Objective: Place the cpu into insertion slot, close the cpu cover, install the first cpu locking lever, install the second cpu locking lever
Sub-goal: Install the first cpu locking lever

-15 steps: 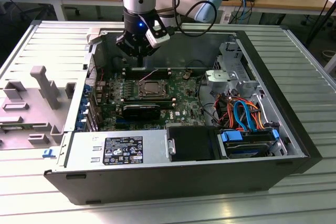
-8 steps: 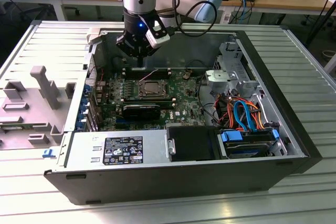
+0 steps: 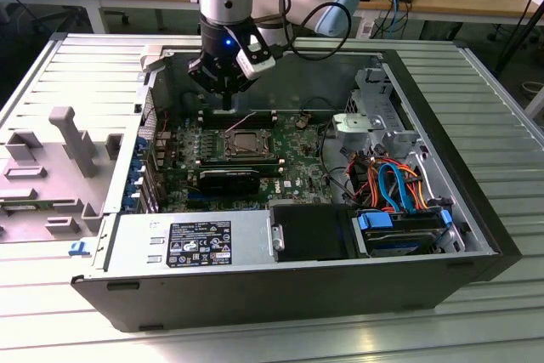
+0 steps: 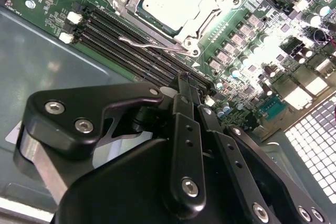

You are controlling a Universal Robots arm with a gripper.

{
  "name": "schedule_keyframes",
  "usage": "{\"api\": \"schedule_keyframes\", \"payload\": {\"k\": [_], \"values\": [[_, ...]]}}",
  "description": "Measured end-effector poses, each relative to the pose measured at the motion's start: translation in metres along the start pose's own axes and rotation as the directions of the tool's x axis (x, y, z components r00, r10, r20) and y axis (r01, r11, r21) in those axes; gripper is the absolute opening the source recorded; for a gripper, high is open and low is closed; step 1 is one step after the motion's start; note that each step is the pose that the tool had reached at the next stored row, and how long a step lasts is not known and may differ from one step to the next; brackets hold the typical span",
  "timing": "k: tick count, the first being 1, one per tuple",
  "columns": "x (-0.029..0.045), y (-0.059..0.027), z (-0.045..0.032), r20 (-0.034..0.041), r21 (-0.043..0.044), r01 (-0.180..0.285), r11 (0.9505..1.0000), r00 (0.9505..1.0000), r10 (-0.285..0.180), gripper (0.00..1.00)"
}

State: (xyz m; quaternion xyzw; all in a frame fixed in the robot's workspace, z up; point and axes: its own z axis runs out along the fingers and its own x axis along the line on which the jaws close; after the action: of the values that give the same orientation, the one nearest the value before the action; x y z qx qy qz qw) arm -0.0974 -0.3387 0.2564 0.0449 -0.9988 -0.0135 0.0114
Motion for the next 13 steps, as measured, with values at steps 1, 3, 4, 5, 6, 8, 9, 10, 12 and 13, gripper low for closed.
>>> {"api": "schedule_keyframes", "payload": {"k": [1, 3, 4, 5, 6, 8, 9, 10, 12, 13], "values": [[0.0000, 0.0000, 0.0002, 0.0000, 0.0000, 0.000, 1.0000, 1.0000, 0.000, 0.11], [0.0000, 0.0000, 0.0006, -0.0001, 0.0001, 0.000, 1.0000, 1.0000, 0.000, 0.11], [0.0000, 0.0000, 0.0010, 0.0000, 0.0000, 0.000, 1.0000, 1.0000, 0.000, 0.11], [0.0000, 0.0000, 0.0013, -0.0001, 0.0001, 0.000, 1.0000, 1.0000, 0.000, 0.11], [0.0000, 0.0000, 0.0014, -0.0001, 0.0002, 0.000, 1.0000, 1.0000, 0.000, 0.11], [0.0000, -0.0001, 0.0018, -0.0001, 0.0001, 0.000, 1.0000, 1.0000, 0.000, 0.11], [0.0000, -0.0001, 0.0020, 0.0000, 0.0001, 0.000, 1.0000, 1.0000, 0.000, 0.11], [0.0000, -0.0001, 0.0022, 0.0000, 0.0000, 0.000, 1.0000, 1.0000, 0.000, 0.11], [-0.0001, -0.0001, 0.0025, -0.0001, 0.0001, 0.000, 1.0000, 1.0000, 0.000, 0.11], [-0.0001, -0.0001, 0.0027, 0.0000, 0.0001, 0.000, 1.0000, 1.0000, 0.000, 0.11]]}}
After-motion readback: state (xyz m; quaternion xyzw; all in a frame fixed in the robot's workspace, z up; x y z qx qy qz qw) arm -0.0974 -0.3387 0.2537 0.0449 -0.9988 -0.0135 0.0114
